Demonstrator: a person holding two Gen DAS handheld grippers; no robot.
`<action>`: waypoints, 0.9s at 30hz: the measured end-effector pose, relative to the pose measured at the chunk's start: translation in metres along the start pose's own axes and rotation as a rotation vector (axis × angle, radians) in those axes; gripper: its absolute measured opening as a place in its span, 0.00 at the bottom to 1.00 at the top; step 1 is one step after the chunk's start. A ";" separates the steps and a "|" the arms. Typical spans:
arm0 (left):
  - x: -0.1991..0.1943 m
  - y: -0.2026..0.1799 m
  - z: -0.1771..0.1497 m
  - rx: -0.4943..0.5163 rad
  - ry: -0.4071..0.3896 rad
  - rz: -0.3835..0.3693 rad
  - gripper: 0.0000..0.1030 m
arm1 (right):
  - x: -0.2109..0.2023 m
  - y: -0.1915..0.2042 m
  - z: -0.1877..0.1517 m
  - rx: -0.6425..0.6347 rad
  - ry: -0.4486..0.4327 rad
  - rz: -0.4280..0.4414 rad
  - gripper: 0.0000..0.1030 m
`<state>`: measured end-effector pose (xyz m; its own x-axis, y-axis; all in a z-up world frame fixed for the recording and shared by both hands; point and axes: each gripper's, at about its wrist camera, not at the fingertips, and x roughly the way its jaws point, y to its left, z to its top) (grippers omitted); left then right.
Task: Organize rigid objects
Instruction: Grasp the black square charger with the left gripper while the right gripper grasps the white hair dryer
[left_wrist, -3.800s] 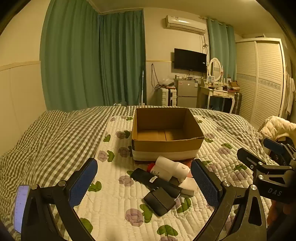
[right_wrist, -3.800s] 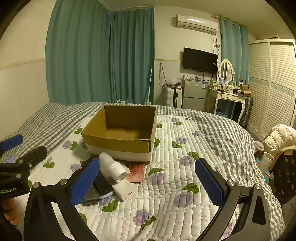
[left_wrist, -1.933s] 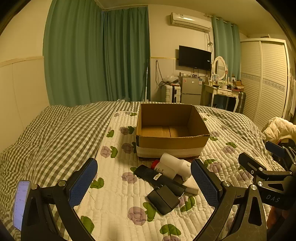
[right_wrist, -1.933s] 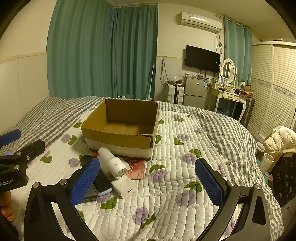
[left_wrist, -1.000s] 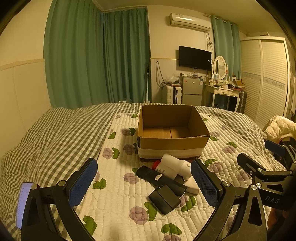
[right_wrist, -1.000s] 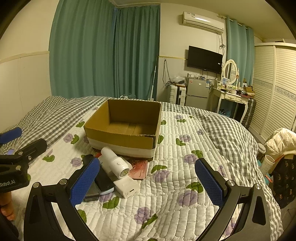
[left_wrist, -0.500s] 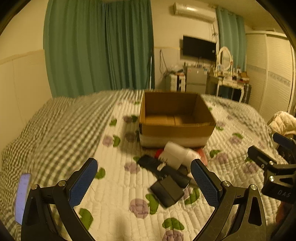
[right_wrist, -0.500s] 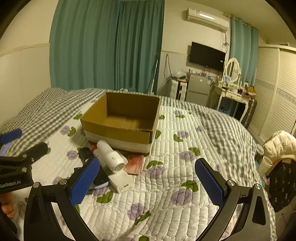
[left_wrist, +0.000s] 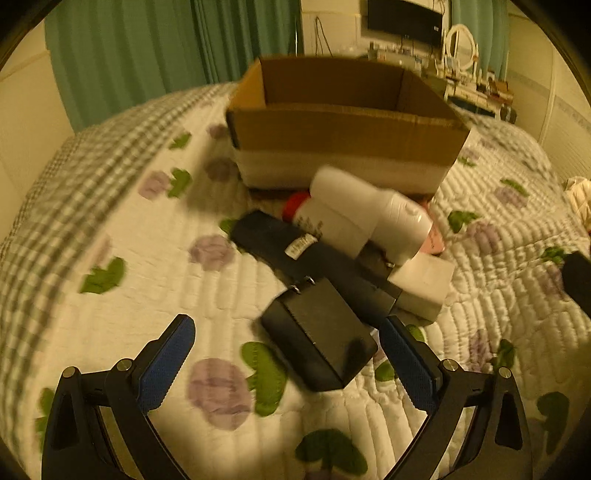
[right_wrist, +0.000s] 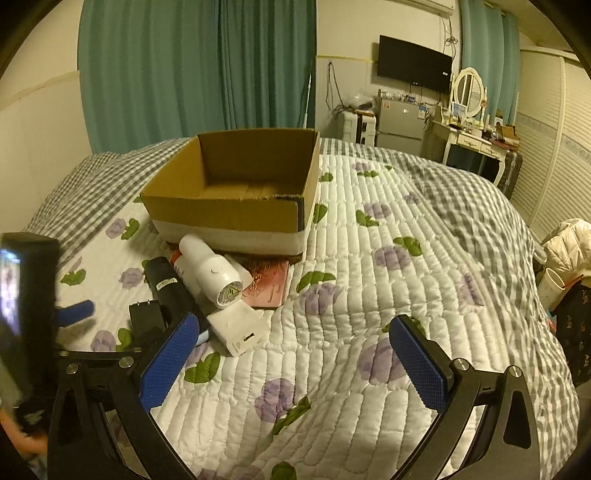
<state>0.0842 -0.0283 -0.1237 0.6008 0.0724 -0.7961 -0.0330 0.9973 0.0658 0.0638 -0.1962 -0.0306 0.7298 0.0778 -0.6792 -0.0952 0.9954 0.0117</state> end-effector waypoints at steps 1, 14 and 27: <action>0.007 0.000 0.000 -0.008 0.018 -0.011 0.95 | 0.002 0.000 -0.001 0.001 0.008 0.002 1.00; 0.001 0.014 0.002 -0.071 0.050 -0.217 0.46 | 0.011 0.015 0.000 -0.060 0.041 -0.033 1.00; -0.034 0.038 0.020 0.025 -0.025 -0.197 0.04 | 0.009 0.041 0.047 -0.198 0.069 0.093 1.00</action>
<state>0.0788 0.0070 -0.0821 0.6135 -0.1246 -0.7798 0.1069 0.9915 -0.0743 0.0981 -0.1516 -0.0022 0.6645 0.1576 -0.7304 -0.2956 0.9532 -0.0633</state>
